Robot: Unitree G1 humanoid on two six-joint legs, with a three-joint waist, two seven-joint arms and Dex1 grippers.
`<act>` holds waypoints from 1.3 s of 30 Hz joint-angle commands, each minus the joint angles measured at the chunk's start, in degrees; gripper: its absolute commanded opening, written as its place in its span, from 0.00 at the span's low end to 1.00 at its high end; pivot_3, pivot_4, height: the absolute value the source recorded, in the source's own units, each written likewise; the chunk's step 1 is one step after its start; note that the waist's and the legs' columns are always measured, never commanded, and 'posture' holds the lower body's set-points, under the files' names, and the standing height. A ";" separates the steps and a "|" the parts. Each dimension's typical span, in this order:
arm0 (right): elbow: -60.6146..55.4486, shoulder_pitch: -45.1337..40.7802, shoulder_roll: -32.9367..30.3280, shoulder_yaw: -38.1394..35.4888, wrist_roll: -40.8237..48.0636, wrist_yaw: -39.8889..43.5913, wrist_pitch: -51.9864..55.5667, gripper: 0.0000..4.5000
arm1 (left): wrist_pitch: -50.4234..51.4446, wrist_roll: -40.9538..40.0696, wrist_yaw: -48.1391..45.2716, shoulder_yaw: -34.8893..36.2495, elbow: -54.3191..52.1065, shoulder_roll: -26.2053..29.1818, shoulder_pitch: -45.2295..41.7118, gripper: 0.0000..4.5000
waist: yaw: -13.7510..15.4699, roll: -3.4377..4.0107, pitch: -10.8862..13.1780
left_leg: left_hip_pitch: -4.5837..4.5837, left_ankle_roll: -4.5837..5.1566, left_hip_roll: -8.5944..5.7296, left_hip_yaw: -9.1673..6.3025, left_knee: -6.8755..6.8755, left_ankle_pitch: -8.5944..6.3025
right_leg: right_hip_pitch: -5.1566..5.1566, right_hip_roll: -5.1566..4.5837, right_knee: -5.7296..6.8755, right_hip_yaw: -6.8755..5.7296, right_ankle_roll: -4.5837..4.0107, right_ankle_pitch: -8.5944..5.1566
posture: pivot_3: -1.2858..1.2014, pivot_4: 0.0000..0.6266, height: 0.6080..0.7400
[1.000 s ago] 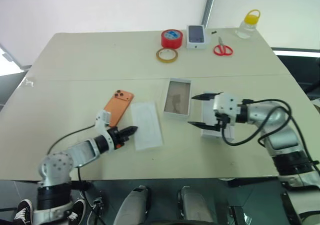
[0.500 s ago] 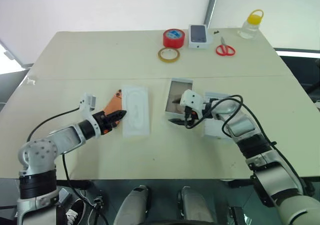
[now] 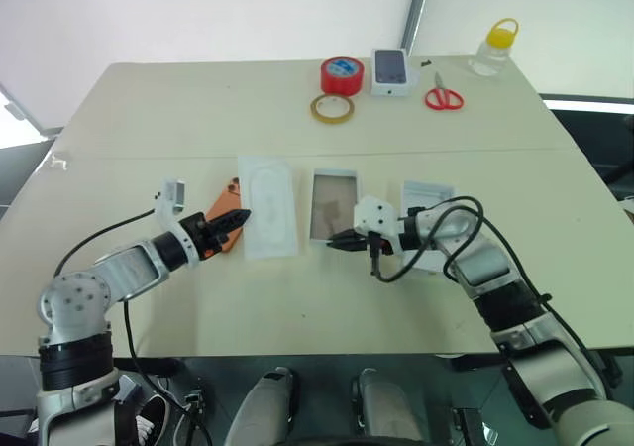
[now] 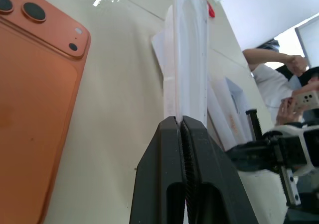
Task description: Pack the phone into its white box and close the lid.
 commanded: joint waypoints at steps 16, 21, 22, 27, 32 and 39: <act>-10.05 3.29 -5.96 -5.55 5.69 1.27 4.93 0.76 | -4.05 0.37 3.19 -5.80 -3.46 -3.68 -0.39 0.00 | 0.30 -0.01 0.01 | 0.00 -0.01 -0.04 0.01 0.02 0.01 | 0.03 -0.03 -0.03 0.01 0.00 0.00 | 0.52 0.24 1.00; -5.68 3.61 -13.18 -10.65 6.21 2.33 2.66 0.76 | -5.03 0.12 5.69 -7.98 -4.02 -8.85 0.35 0.00 | 0.30 -0.04 0.02 | -0.01 0.25 -0.05 0.01 0.01 -0.15 | 0.07 -0.06 -0.07 -0.02 0.00 0.00 | 0.52 0.24 1.00; -4.25 3.47 -13.97 -11.12 5.69 2.07 1.57 0.76 | -5.42 0.41 5.89 -8.54 -4.20 -10.05 0.61 0.00 | 0.11 -0.05 0.02 | 0.00 0.25 -0.05 0.01 0.01 -0.15 | 0.07 -0.06 -0.07 -0.02 0.00 0.00 | 0.52 0.24 1.00; -1.76 2.67 -14.10 -11.65 4.68 0.03 -1.25 0.76 | -6.63 1.96 6.83 -10.68 -4.52 -13.66 1.13 0.00 | -0.09 -0.05 0.02 | 0.01 0.23 0.01 0.05 0.00 -0.13 | 0.05 -0.01 -0.02 0.01 0.00 0.00 | 0.52 0.24 1.00; -1.53 2.52 -12.99 -11.66 4.78 -1.54 -2.42 0.76 | -7.10 2.61 7.30 -10.73 -4.43 -14.13 1.13 0.00 | 0.20 -0.06 0.03 | 0.01 0.02 -0.02 0.05 0.03 -0.01 | 0.07 -0.03 -0.03 0.01 0.00 0.00 | 0.52 0.24 1.00; -0.90 2.01 -12.21 -11.15 4.53 -2.36 -3.84 0.77 | -6.59 4.29 7.40 -12.57 -4.67 -14.62 1.29 0.54 | 0.16 -0.07 0.04 | 0.00 0.02 -0.02 0.05 0.03 -0.01 | 0.08 -0.03 -0.05 0.00 0.00 0.00 | 0.52 0.24 1.00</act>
